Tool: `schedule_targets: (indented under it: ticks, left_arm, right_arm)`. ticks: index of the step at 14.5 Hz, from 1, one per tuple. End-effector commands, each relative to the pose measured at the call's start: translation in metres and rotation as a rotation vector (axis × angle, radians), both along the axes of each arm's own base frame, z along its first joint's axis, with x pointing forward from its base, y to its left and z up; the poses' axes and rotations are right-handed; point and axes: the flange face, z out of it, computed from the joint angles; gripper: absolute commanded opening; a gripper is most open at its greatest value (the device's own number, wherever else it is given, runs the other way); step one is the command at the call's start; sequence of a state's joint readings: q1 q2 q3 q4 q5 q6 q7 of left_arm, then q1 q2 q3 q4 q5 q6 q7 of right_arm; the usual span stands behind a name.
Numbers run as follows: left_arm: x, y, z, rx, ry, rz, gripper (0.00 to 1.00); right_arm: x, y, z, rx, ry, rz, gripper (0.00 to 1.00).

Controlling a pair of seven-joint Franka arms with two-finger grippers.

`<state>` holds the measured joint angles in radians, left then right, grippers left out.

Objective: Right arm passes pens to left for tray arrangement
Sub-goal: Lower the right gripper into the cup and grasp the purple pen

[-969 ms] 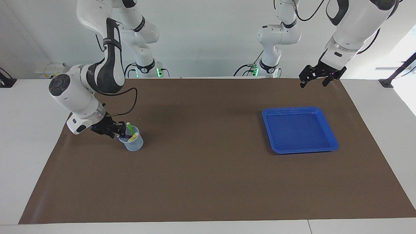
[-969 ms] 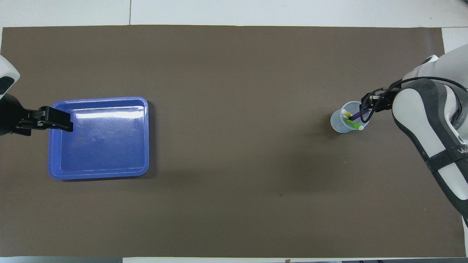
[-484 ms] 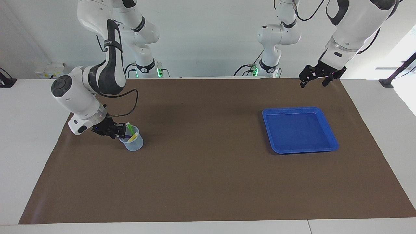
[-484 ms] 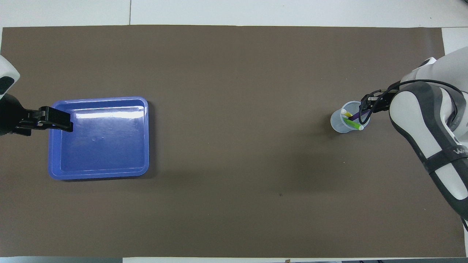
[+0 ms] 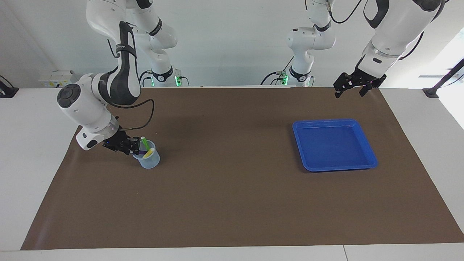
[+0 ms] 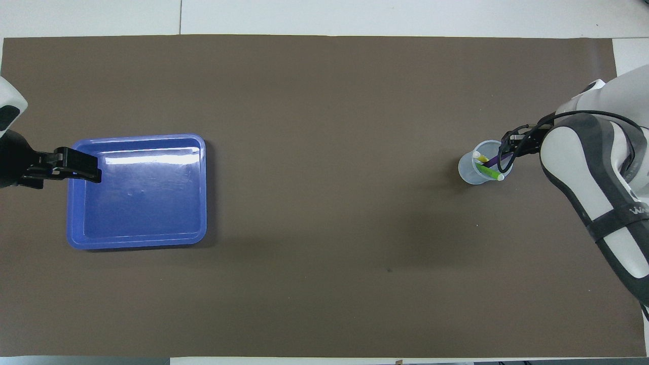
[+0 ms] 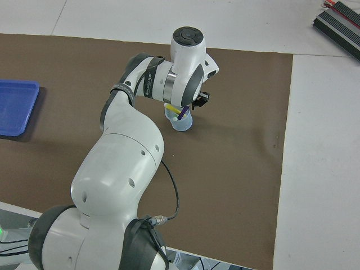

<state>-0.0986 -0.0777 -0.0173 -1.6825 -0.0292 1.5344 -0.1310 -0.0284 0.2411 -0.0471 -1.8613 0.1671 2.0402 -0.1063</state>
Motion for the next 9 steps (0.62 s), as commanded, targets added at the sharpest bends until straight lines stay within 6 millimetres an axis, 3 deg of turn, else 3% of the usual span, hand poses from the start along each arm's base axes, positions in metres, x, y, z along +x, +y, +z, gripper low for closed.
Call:
schedule_targets:
  ticks: [1,4,9]
  left_arm:
    - [-0.0095,-0.0012,0.0016,0.007,-0.006,0.028,1.00]
    - [-0.0101,-0.0027,0.0013,0.007,-0.003,0.028,1.00]
    - [-0.0099,-0.0027,0.0015,0.007,-0.004,0.028,1.00]
  right_arm:
    - [-0.0071,0.0016,0.0048,0.018,0.011,-0.010,0.40]
    - [-0.0084,0.0010,0.0040,0.020,0.021,-0.009,0.36]
    - [-0.0068,-0.0007,0.0083,0.020,0.017,-0.009,0.06]
